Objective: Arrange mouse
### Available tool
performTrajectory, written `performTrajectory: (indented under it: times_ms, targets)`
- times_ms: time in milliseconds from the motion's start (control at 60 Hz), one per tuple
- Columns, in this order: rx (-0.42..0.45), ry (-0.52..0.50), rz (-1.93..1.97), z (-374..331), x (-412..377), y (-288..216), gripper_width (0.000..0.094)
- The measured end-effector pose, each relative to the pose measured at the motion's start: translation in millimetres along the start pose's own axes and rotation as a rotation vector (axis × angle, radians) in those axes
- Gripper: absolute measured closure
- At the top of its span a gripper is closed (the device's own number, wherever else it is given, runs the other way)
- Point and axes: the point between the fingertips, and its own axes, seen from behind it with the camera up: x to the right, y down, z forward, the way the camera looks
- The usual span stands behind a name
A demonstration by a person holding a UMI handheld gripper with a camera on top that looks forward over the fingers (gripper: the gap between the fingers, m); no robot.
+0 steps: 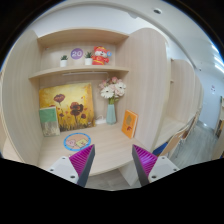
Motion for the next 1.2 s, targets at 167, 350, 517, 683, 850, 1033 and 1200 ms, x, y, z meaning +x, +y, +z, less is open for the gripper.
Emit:
performTrajectory:
  times_ms: [167,350,517,683,850,1033,1200]
  targets:
    - [-0.136,-0.081,-0.011,19,-39,84,0.0190]
    - [-0.300,-0.200,-0.100,45,-109,173,0.0181]
    - [-0.373,-0.284,-0.140,90,-168,212,0.0183]
    - [-0.406,-0.330,-0.152,139,-211,221,0.0182]
    - [-0.409,-0.334,-0.132,181,-241,213,0.0185]
    - [-0.450,-0.354,-0.190,207,-262,219,0.0188]
    - [-0.459,-0.335,-0.186,211,-261,219,0.0401]
